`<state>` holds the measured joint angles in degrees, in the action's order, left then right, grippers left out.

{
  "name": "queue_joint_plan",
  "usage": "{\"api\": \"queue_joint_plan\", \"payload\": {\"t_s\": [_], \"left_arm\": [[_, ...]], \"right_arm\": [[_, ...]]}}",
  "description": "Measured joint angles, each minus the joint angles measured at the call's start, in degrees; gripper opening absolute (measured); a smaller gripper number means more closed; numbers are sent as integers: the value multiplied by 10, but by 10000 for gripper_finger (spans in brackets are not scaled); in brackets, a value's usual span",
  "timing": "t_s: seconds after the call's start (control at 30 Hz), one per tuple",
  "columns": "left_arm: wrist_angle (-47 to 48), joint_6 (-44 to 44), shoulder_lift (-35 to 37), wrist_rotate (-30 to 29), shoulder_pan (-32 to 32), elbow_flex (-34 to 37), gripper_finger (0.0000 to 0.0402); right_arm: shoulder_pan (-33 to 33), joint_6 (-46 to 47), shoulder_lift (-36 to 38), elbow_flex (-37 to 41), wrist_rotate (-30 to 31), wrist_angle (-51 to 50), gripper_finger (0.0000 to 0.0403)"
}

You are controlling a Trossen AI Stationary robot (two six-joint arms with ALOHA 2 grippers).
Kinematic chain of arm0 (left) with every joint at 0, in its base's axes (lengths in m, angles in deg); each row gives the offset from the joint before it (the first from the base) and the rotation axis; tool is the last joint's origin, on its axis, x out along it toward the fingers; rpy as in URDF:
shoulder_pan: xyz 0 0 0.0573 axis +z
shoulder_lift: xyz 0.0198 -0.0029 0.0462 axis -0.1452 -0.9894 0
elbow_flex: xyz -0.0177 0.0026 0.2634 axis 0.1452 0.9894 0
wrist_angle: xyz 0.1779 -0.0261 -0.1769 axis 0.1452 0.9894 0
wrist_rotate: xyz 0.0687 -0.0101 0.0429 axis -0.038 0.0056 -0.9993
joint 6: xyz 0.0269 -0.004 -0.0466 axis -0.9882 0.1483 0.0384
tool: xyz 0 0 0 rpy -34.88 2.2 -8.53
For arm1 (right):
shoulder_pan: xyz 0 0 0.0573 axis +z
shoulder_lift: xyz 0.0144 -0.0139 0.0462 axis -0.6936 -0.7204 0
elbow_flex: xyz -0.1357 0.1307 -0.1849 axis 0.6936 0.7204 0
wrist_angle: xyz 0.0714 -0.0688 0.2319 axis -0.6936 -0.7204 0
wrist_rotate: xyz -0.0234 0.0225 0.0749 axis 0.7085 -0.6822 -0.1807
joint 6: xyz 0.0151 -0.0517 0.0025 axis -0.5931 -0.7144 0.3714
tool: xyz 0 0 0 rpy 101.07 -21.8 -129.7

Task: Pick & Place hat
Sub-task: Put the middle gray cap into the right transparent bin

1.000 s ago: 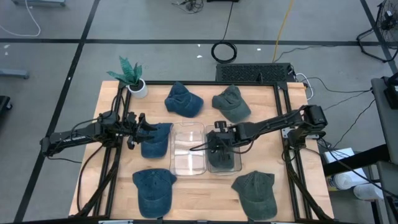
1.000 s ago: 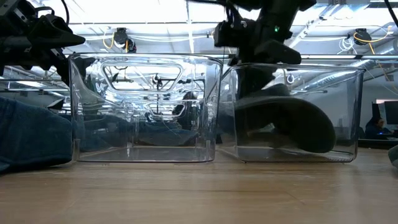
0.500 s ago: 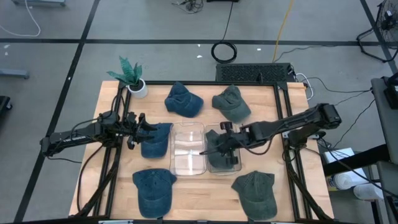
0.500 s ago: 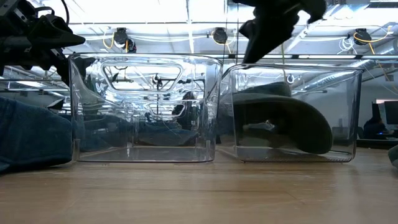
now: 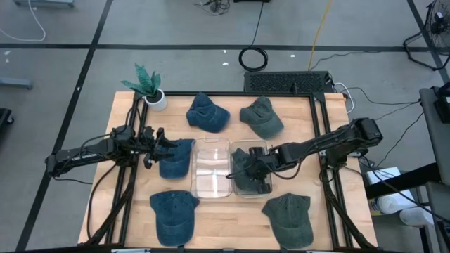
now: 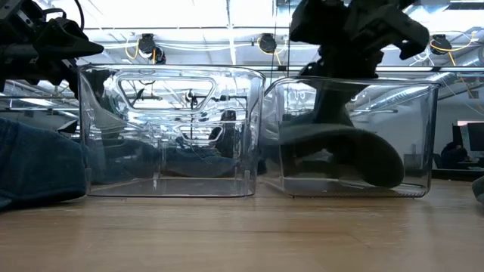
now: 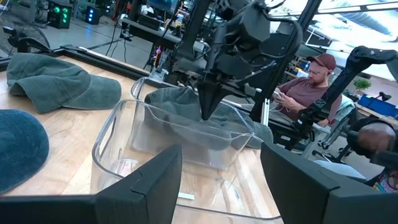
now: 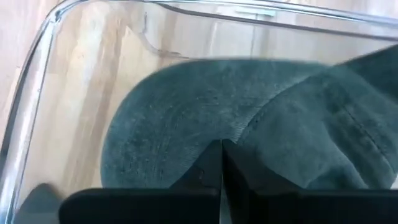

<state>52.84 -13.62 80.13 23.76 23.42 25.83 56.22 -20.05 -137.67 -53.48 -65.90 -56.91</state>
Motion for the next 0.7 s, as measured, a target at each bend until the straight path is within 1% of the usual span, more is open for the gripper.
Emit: {"api": "queue_joint_plan", "payload": {"t_s": [0.1,0.23,0.3,0.53,0.7], "left_arm": [[0,0,0,0,0,0,228],[0,0,0,0,0,0,228],[0,0,0,0,0,0,228],[0,0,0,0,0,0,228],[0,0,0,0,0,0,228]], "right_arm": [[-10,5,-2,14,-32,3,0],[-16,7,-1,19,-38,-2,0],[-18,6,-2,19,-51,-10,0],[-18,3,3,17,-50,13,0],[-15,1,18,6,-47,4,0]]}}
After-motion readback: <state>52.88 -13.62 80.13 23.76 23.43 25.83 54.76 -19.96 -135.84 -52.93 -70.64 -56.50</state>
